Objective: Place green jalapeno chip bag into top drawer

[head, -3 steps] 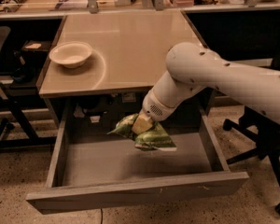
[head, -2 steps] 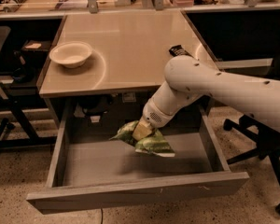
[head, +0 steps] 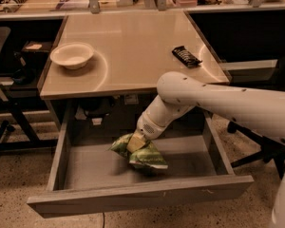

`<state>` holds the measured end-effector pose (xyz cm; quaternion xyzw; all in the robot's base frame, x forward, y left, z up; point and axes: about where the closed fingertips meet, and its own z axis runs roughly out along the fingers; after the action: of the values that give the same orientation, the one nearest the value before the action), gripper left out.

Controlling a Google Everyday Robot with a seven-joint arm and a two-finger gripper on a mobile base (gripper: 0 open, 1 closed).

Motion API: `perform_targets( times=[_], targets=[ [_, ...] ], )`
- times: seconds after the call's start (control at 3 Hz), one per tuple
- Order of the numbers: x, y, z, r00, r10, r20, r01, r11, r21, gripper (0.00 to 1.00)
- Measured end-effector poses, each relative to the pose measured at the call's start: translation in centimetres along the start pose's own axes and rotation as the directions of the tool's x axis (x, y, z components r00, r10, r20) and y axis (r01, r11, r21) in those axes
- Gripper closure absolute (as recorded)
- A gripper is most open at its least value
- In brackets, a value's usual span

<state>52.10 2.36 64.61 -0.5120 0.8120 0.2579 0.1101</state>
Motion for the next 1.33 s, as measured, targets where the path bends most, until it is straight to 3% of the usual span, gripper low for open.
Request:
perform_targets(
  times=[0.33,1.33],
  targets=[
    [-0.03,0.04,0.44,1.000,0.002,-0.001,-0.002,0.9999,-0.010,0.88],
    [-0.03,0.04,0.46,1.000,0.002,-0.001,-0.002,0.9999,-0.010,0.18]
  ],
)
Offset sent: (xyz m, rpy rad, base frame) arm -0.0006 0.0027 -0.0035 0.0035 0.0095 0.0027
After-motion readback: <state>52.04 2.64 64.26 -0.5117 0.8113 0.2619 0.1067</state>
